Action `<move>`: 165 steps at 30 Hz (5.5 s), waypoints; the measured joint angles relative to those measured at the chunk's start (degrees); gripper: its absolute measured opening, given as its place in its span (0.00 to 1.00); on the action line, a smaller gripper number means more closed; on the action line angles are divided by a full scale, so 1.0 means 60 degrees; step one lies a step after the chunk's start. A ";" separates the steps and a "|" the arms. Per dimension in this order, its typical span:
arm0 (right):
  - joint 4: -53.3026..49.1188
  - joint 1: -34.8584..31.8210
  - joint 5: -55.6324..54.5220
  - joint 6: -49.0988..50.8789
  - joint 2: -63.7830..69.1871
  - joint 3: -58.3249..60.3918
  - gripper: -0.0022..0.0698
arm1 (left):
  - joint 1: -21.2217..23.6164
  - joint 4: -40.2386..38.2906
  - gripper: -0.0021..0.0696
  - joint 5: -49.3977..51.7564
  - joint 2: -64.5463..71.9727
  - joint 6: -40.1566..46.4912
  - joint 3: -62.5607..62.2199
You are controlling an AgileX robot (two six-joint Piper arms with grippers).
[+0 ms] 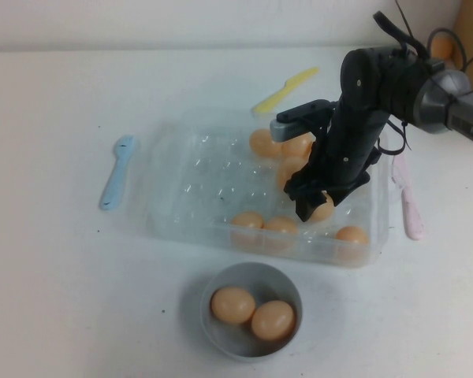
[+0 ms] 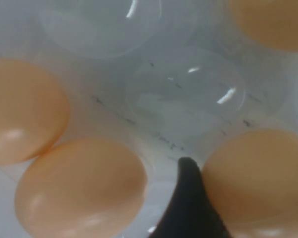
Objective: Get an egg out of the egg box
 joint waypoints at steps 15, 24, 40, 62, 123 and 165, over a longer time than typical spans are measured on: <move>0.0178 0.0000 0.0711 0.0016 -0.0562 -0.1600 0.63 | 0.0000 0.0000 0.02 0.0000 0.0000 0.0000 0.0000; 0.0622 0.0861 0.0727 -0.0166 -0.2910 0.0086 0.63 | 0.0000 0.0000 0.02 0.0000 0.0000 0.0000 0.0000; 0.0656 0.2960 0.0758 -0.0634 -0.3236 0.2536 0.63 | 0.0000 0.0000 0.02 0.0000 0.0000 0.0000 0.0000; 0.0638 0.2960 0.0435 -0.0988 -0.2456 0.2550 0.83 | 0.0000 0.0000 0.02 0.0000 0.0000 0.0000 0.0000; -0.0541 0.2958 -0.9102 -0.0678 -1.3307 1.1508 0.01 | 0.0000 0.0000 0.02 0.0000 0.0000 0.0000 0.0000; 0.0689 -0.3816 -0.8416 -0.0731 -2.0805 1.8086 0.01 | 0.0000 0.0000 0.02 0.0000 0.0000 0.0000 0.0000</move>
